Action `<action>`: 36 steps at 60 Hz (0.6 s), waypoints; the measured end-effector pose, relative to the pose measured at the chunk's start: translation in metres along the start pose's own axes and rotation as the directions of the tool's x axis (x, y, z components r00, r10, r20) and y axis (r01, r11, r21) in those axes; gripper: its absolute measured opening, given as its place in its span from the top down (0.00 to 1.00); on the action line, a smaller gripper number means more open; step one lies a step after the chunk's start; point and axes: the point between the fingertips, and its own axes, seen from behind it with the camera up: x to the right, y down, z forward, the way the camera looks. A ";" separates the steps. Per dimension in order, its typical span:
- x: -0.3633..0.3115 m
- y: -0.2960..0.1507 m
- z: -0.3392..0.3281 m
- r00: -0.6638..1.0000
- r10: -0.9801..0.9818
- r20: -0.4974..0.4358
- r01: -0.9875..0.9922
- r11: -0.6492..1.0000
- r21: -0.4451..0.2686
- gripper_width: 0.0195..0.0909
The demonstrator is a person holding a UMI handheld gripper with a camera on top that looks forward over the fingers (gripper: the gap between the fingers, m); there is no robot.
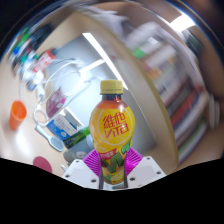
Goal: Pour water
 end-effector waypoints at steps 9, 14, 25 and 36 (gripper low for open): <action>-0.083 -0.064 0.027 0.763 -0.646 -0.030 0.644 0.756 0.117 0.89; -0.115 -0.081 0.037 0.524 -0.847 -0.095 0.849 0.509 0.140 0.89; -0.129 -0.105 0.047 0.242 -0.955 -0.174 0.966 0.221 0.133 0.89; -0.141 -0.108 0.046 0.169 -0.967 -0.190 0.977 0.139 0.162 0.89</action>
